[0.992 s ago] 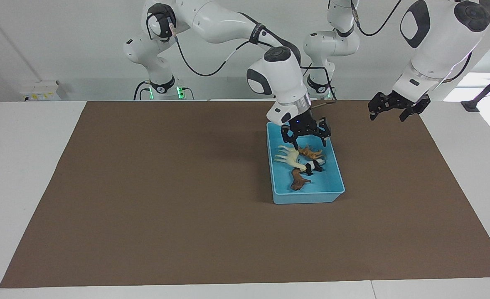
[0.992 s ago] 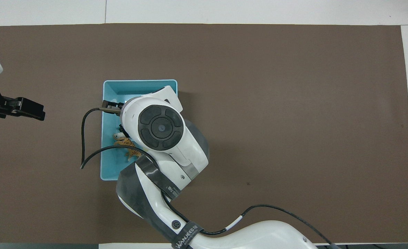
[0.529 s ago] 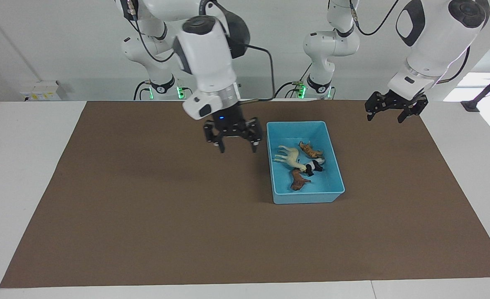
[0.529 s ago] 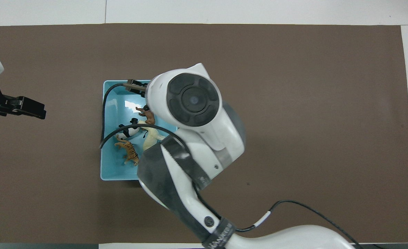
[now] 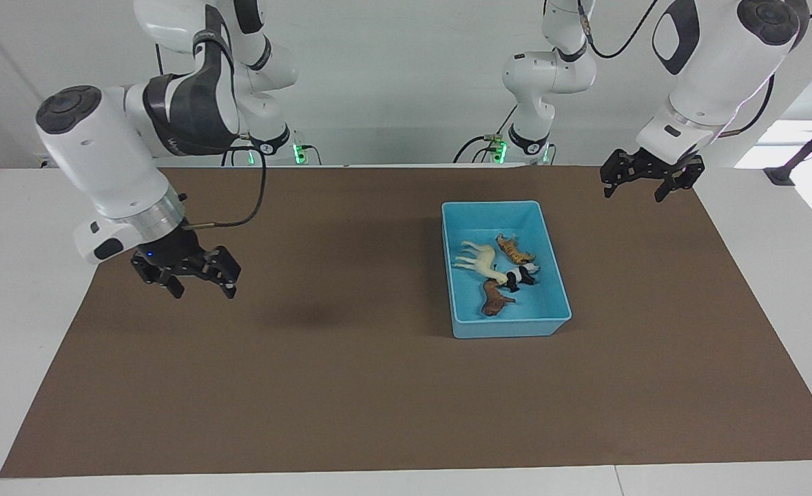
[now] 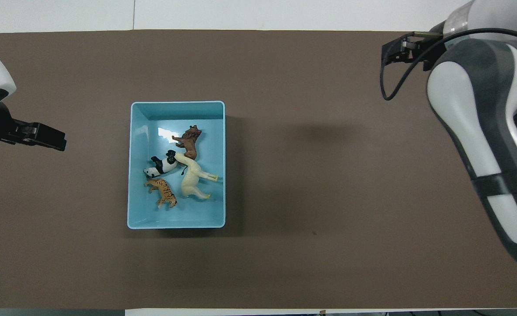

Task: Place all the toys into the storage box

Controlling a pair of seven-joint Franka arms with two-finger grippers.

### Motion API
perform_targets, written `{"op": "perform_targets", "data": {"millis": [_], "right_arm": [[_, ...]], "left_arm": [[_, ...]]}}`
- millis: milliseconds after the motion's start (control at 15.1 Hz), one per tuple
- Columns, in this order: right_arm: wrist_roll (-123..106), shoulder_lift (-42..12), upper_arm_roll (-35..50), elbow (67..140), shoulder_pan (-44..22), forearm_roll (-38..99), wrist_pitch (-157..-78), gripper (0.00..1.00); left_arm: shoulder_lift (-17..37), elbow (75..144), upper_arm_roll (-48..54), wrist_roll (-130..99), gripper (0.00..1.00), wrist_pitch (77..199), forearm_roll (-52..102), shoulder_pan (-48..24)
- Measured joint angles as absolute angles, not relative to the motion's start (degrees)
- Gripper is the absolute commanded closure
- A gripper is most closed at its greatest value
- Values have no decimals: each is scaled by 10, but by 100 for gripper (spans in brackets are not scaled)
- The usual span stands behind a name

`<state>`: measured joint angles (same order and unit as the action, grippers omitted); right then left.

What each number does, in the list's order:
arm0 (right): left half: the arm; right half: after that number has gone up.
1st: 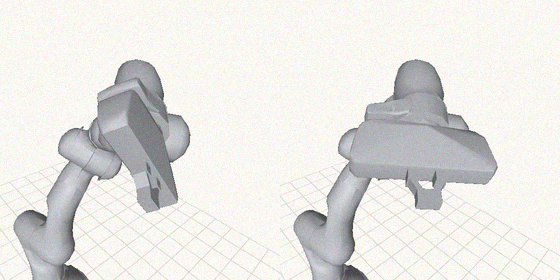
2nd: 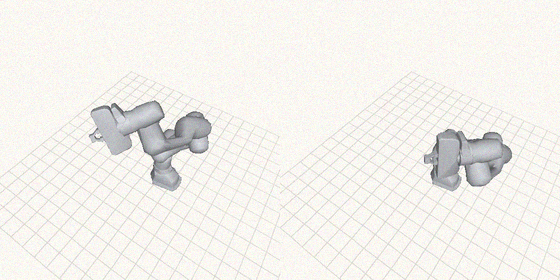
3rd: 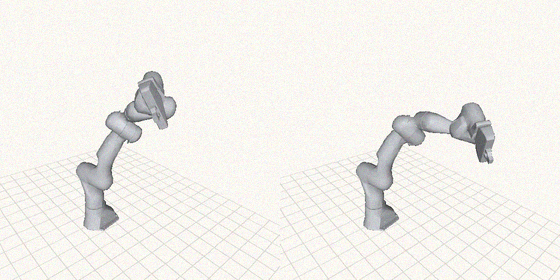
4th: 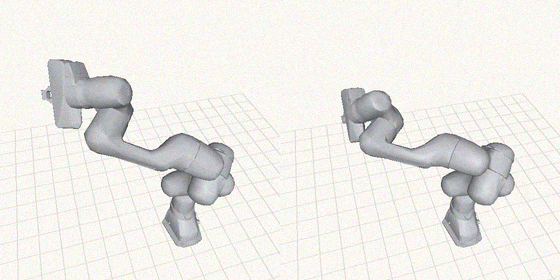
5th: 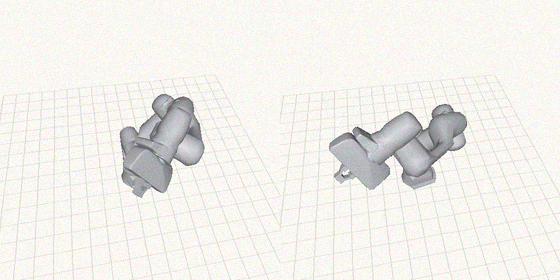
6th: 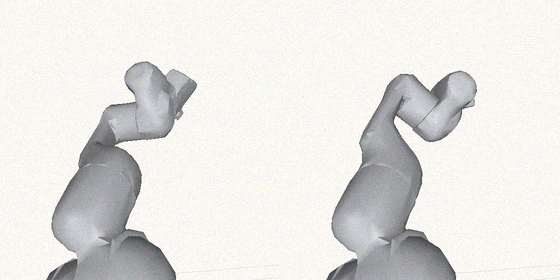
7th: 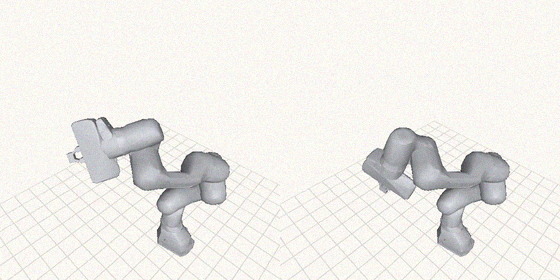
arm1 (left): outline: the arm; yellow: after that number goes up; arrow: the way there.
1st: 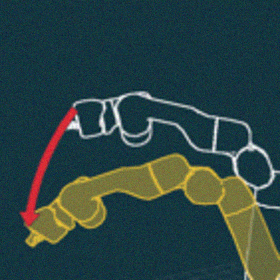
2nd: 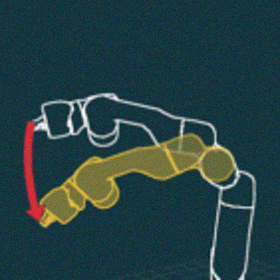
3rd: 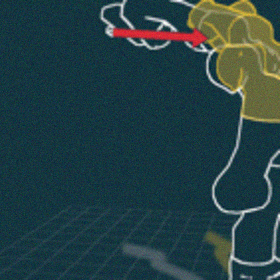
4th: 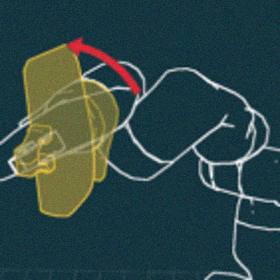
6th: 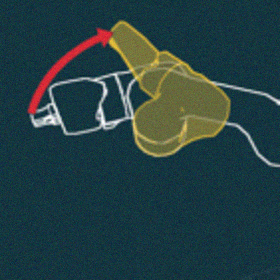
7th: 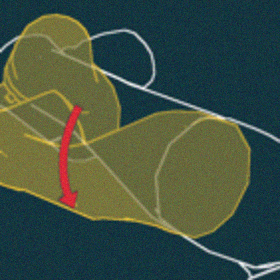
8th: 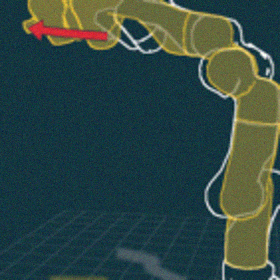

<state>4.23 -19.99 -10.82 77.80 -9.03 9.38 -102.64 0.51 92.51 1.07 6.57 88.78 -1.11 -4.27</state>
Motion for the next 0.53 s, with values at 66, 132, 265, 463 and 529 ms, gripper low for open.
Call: {"op": "perform_targets", "data": {"millis": [66,132,265,463,529], "right_arm": [[30,-193,-112,778,-86,86,-1005,0],[18,-182,-117,778,-84,76,-984,0],[12,-154,-120,778,-81,62,-940,0],[-12,-101,-117,786,-50,51,-871,0],[-25,-80,-116,797,-37,50,-862,0]], "left_arm": [[5,925,10,66,0,888,-11,-42],[5,925,10,66,0,887,-11,-42],[5,925,10,66,0,887,-11,-42],[5,925,10,66,0,887,-11,-42],[5,925,10,66,0,887,-11,-42]]}}
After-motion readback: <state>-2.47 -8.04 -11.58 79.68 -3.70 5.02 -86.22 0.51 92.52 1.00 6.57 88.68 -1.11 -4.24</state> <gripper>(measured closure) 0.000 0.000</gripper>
